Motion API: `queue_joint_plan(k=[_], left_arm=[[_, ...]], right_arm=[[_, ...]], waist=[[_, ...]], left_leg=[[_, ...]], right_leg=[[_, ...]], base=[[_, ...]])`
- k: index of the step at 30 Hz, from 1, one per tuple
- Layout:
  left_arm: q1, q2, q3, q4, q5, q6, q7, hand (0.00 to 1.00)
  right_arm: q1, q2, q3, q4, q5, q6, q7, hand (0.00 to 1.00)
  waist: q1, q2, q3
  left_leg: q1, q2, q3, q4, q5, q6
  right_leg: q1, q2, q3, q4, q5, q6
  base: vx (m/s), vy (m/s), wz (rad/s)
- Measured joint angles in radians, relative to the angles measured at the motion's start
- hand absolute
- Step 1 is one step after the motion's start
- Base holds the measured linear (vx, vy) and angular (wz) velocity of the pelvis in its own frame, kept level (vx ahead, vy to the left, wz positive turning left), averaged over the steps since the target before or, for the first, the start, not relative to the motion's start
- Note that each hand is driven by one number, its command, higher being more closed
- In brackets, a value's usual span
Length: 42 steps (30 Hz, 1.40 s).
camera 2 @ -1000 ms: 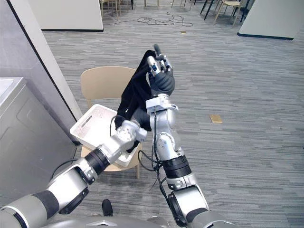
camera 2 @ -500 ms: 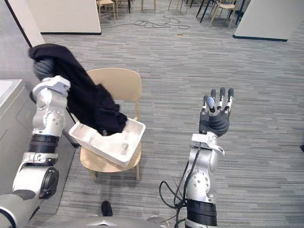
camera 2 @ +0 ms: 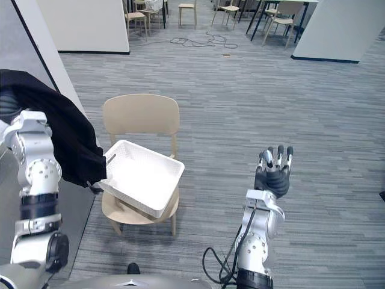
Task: Pick up the laundry basket with both hands and put the clothes into the washing machine.
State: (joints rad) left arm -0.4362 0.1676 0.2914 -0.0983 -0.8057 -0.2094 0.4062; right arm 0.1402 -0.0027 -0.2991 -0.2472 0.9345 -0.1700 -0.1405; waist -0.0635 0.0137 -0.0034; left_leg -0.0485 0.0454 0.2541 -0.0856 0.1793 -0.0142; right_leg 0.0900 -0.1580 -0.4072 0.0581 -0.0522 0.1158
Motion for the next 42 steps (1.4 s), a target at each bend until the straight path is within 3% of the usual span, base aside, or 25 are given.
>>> queue_joint_plan(k=[2,10,15,21,23,24,25,27,31,33,35,36,37,38,40,42], left_arm=[[0.127,-0.055,-0.01,-0.112,-0.001,-0.001,-0.037,1.0],[0.599,-0.221,0.012,-0.296,-0.092,0.013,-0.197,1.0],[0.841,-0.26,0.041,-0.294,-0.12,0.015,-0.248,1.0],[0.91,-0.29,0.028,-0.172,-0.157,0.043,-0.272,1.0],[0.924,-0.291,-0.006,-0.139,-0.186,0.057,-0.283,1.0],[0.927,-0.286,-0.034,-0.11,-0.196,0.064,-0.287,1.0],[0.934,-0.288,-0.043,-0.102,-0.199,0.072,-0.288,1.0],[0.953,-0.307,-0.06,-0.08,-0.214,0.082,-0.288,1.0],[0.949,-0.305,-0.081,-0.083,-0.233,0.084,-0.306,1.0],[0.943,-0.301,-0.097,-0.088,-0.24,0.085,-0.306,1.0],[0.923,-0.29,-0.126,-0.092,-0.242,0.086,-0.306,1.0],[0.907,-0.28,-0.137,-0.092,-0.246,0.086,-0.305,1.0],[0.895,-0.265,-0.143,-0.093,-0.253,0.088,-0.305,1.0],[0.888,-0.264,-0.144,-0.095,-0.253,0.089,-0.305,1.0],[0.884,-0.267,-0.145,-0.129,-0.253,0.089,-0.309,1.0],[0.864,-0.263,-0.16,-0.128,-0.254,0.09,-0.316,1.0]], right_arm=[[0.05,0.011,0.001,0.032,-0.024,0.016,0.02,0.0],[0.246,0.074,-0.029,0.289,-0.041,0.1,0.116,0.0],[0.337,0.103,-0.101,0.433,-0.076,0.123,0.149,0.0],[0.335,0.104,-0.075,0.537,-0.078,0.138,0.181,0.0],[0.316,0.106,-0.038,0.588,-0.081,0.151,0.183,0.0],[0.305,0.102,-0.004,0.623,-0.102,0.153,0.184,0.0],[0.302,0.099,0.011,0.627,-0.116,0.155,0.184,0.0],[0.28,0.085,0.103,0.662,-0.155,0.173,0.187,0.0],[0.187,0.065,0.179,0.708,-0.156,0.173,0.204,0.0],[0.156,0.062,0.184,0.707,-0.162,0.166,0.203,0.0],[0.135,0.038,0.2,0.707,-0.188,0.163,0.194,0.0],[0.129,0.04,0.209,0.711,-0.195,0.162,0.19,0.0],[0.097,0.032,0.215,0.732,-0.195,0.156,0.182,0.0],[0.086,0.028,0.213,0.736,-0.196,0.152,0.178,0.0],[0.101,0.022,0.213,0.733,-0.197,0.145,0.175,0.0],[0.128,0.022,0.193,0.733,-0.197,0.142,0.175,0.0]], waist=[[0.0,0.009,-0.01],[0.009,0.031,-0.025],[0.03,0.028,-0.023],[0.057,0.024,-0.014],[0.063,0.007,-0.012],[0.079,-0.016,-0.013],[0.091,0.008,0.0],[0.102,-0.009,0.009],[0.119,-0.003,0.071],[0.121,0.012,0.101],[0.12,0.033,0.125],[0.123,-0.002,0.144],[0.134,-0.005,0.153],[0.135,-0.004,0.16],[0.116,0.004,0.161],[0.113,0.008,0.159]], left_leg=[[0.0,0.001,-0.007,0.0,-0.001,-0.001],[0.007,0.001,-0.009,-0.001,-0.011,-0.005],[0.011,0.003,-0.003,-0.001,-0.015,0.002],[0.035,0.008,0.027,-0.001,-0.029,0.003],[0.032,0.007,0.063,-0.001,-0.057,-0.016],[0.029,0.015,0.082,0.068,-0.062,0.012],[0.03,0.027,0.08,0.082,-0.069,0.009],[0.027,0.021,0.071,0.074,-0.075,0.015],[-0.026,0.021,0.014,0.084,-0.062,0.001],[-0.072,0.01,-0.042,0.083,-0.046,-0.008],[-0.13,-0.011,-0.09,0.089,-0.072,-0.027],[-0.162,-0.019,-0.059,0.13,-0.119,-0.029],[-0.22,-0.003,-0.004,0.27,-0.144,0.051],[-0.238,0.017,0.022,0.355,-0.156,0.067],[-0.207,0.161,0.056,0.556,-0.231,0.04],[-0.159,0.269,0.063,0.588,-0.257,0.017]], right_leg=[[0.002,-0.005,-0.006,0.004,-0.003,-0.002],[0.014,-0.005,-0.007,0.001,-0.007,0.004],[0.019,-0.004,-0.01,0.0,-0.007,0.004],[0.054,-0.001,-0.023,-0.002,-0.008,0.006],[0.064,-0.015,-0.044,-0.014,-0.008,0.006],[0.064,-0.028,-0.043,-0.015,-0.007,0.004],[0.066,-0.018,-0.043,-0.01,-0.006,0.005],[0.083,-0.013,-0.05,-0.019,-0.004,0.007],[0.051,-0.016,-0.109,0.051,-0.025,0.002],[0.011,-0.035,-0.169,0.126,-0.061,-0.004],[-0.031,-0.075,-0.269,0.23,-0.099,-0.009],[-0.036,-0.121,-0.302,0.24,-0.102,-0.009],[-0.053,-0.166,-0.334,0.265,-0.102,-0.012],[-0.052,-0.182,-0.348,0.272,-0.099,-0.011],[-0.001,-0.213,-0.408,0.278,-0.091,0.002],[0.033,-0.227,-0.444,0.278,-0.08,0.021]], base=[[-0.02,0.011,0.09],[0.0,0.001,0.0],[0.0,0.0,0.0],[-0.01,0.002,0.03],[0.01,0.04,0.27],[0.04,0.064,0.04],[0.06,0.03,0.04],[0.02,-0.012,0.15],[-0.03,0.0,0.48],[-0.07,0.0,1.01],[-0.05,0.01,1.35],[-0.06,0.059,1.12],[-0.03,0.073,0.8],[-0.01,0.05,0.68],[0.0,0.108,0.73],[0.05,0.235,0.67]])
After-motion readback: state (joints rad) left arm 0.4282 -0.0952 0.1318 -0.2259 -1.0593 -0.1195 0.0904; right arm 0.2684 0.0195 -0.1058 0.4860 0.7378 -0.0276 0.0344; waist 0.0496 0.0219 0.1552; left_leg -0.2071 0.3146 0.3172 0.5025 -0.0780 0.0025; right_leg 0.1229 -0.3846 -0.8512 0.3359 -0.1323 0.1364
